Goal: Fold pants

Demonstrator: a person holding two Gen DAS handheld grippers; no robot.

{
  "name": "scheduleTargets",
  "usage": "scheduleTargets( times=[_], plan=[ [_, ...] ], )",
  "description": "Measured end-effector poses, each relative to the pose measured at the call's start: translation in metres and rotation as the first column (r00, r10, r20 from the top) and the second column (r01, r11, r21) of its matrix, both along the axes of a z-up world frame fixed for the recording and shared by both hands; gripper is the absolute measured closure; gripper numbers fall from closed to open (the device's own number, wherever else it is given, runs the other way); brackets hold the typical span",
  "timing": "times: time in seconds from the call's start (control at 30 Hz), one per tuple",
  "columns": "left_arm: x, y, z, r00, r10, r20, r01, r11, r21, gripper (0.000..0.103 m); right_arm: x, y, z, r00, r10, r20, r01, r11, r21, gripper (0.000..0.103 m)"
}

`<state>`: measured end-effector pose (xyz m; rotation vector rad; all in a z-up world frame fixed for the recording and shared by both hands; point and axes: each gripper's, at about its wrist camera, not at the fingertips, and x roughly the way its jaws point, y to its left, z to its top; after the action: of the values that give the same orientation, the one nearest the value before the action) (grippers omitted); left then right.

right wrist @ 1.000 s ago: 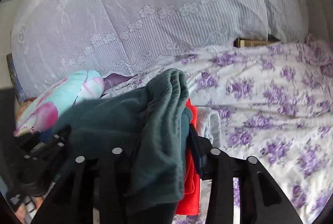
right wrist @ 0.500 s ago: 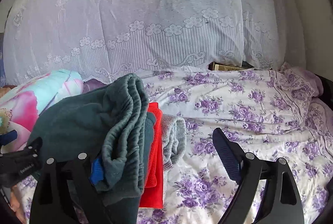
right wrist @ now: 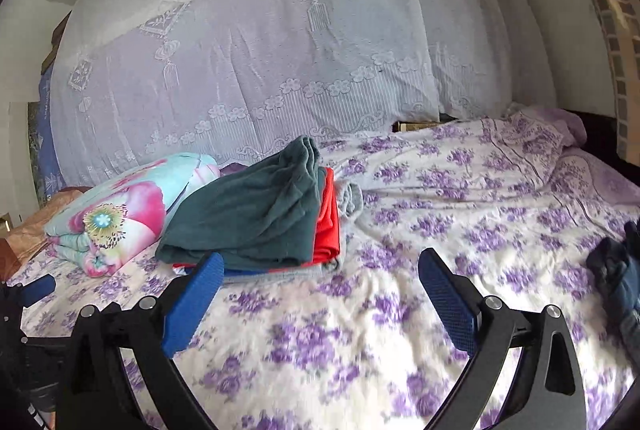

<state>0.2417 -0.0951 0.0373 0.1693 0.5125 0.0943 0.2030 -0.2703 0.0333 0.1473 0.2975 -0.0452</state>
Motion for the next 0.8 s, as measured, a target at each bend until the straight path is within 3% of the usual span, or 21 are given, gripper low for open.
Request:
scheduleTargets(
  times=[0.2, 0.33, 0.47, 0.63, 0.8],
  plan=[
    [-0.055, 0.010, 0.013, 0.998, -0.030, 0.049, 0.033, 0.998, -0.059, 0.005, -0.062, 0.012, -0.006, 0.999, -0.024, 0.024, 0.025, 0.999, -0.044, 0.004],
    [-0.063, 0.010, 0.017, 0.997, -0.055, 0.056, 0.060, 0.995, -0.085, 0.005, -0.084, 0.017, -0.004, 0.999, -0.021, 0.050, 0.024, 0.998, -0.054, 0.004],
    [-0.062, 0.008, 0.015, 0.996, -0.073, 0.042, 0.077, 0.993, -0.095, 0.005, -0.087, 0.024, -0.004, 0.996, -0.021, 0.082, 0.029, 0.995, -0.093, 0.004],
    [-0.060, 0.006, 0.013, 0.997, -0.076, 0.024, 0.078, 0.992, -0.098, 0.005, -0.081, 0.024, -0.005, 0.999, -0.010, 0.051, 0.015, 0.996, -0.092, 0.004],
    [-0.060, 0.004, 0.011, 0.998, -0.064, 0.025, 0.066, 0.995, -0.077, 0.005, -0.088, 0.024, 0.004, 0.994, -0.002, 0.110, 0.012, 0.996, -0.089, 0.004]
  ],
)
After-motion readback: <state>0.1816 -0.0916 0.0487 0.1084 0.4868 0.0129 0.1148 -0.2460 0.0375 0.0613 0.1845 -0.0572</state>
